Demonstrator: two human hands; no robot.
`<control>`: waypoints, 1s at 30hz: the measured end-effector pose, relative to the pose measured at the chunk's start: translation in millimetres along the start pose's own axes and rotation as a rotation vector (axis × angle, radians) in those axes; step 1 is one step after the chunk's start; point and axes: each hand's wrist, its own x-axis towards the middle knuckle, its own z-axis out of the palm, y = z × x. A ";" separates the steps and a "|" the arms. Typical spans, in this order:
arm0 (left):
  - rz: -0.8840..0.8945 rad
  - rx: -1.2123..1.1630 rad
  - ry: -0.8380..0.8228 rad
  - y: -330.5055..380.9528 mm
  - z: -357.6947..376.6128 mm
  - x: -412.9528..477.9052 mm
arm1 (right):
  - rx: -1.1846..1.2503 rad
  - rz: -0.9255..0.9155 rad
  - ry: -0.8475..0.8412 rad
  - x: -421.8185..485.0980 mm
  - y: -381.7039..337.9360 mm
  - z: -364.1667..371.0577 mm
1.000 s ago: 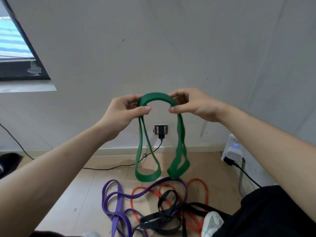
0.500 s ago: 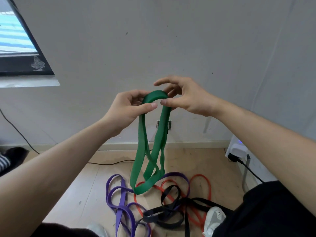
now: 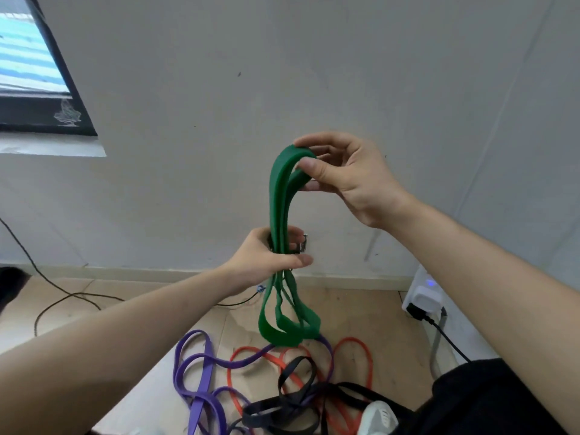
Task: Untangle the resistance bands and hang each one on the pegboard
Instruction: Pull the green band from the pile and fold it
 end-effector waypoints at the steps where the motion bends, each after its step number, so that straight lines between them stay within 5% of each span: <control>1: 0.001 -0.010 0.010 -1.5 3.1 3.3 | 0.029 -0.002 0.012 -0.2 -0.8 -0.8; 18: 0.025 0.083 -0.010 19.3 -26.5 18.1 | 0.134 0.093 0.258 -0.8 9.2 -77.9; 22: 0.055 0.067 0.051 30.0 -43.9 17.9 | 0.083 0.285 0.148 -10.8 24.9 -104.2; 26: 0.096 0.081 0.048 40.5 -50.4 13.4 | -0.462 0.562 -0.230 -23.3 38.4 -107.5; 30: 0.143 0.159 -0.038 46.7 -46.3 7.6 | -0.680 0.525 -0.364 -18.0 30.4 -70.6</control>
